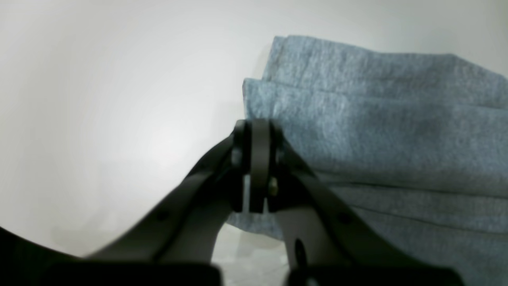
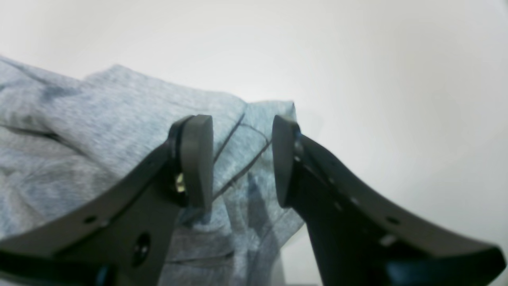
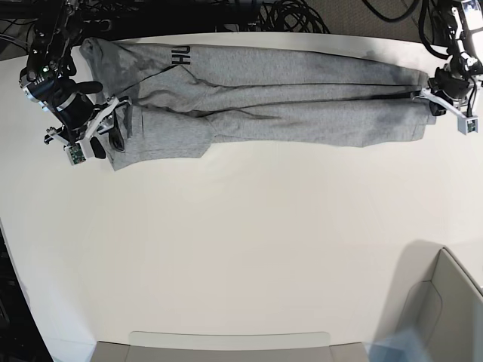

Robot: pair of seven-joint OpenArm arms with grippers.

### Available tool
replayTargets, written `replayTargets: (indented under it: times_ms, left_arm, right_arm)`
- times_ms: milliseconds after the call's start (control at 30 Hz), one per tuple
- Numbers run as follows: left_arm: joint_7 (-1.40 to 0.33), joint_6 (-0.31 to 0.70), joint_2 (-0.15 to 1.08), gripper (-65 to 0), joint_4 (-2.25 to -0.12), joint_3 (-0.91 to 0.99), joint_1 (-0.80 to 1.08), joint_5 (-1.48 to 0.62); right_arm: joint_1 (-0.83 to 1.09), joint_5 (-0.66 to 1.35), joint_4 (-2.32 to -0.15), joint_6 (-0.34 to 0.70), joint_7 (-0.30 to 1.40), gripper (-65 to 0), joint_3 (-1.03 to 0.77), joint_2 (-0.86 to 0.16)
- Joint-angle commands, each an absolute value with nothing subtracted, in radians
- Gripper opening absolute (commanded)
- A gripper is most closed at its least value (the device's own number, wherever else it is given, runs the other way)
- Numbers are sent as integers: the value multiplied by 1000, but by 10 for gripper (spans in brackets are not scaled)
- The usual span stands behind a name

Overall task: Fold the T-shirt properly
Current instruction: 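Regrasp and pull the folded shirt end with the right gripper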

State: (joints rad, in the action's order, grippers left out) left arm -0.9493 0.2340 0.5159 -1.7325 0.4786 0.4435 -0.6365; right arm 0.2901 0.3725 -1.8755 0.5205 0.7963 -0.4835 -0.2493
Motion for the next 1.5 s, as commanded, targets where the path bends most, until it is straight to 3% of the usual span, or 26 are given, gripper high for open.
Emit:
replayTargets:
  times_ms: [0, 500, 567, 700, 900, 1333, 1467]
  left_arm:
    - [-935, 234, 535, -650, -1747, 486, 444, -638]
    - [-935, 234, 495, -650, -1747, 487, 443, -634]
    - [-935, 234, 495, -650, -1747, 487, 443, -634]
    - [-935, 234, 493, -650, -1747, 487, 443, -636]
    - [-935, 234, 493, -650, -1747, 487, 441, -638]
    - [-935, 234, 493, -650, -1747, 490, 443, -638]
    - [-935, 234, 493, -650, -1748, 493, 447, -638]
  right_arm:
    - [271, 387, -1876, 529, 776, -411, -487, -262]
    - [177, 225, -1741, 526, 771, -424, -360, -225]
    - [177, 203, -1741, 526, 771, -464, -358, -219]
    - [171, 197, -1738, 526, 771, -645, -358, -217]
    - [183, 203, -1771, 526, 773, -650, -361, -222]
    - [352, 208, -2055, 529, 776, -650, -400, -219]
    - [440, 332, -2064, 532, 773, -650, -469, -226]
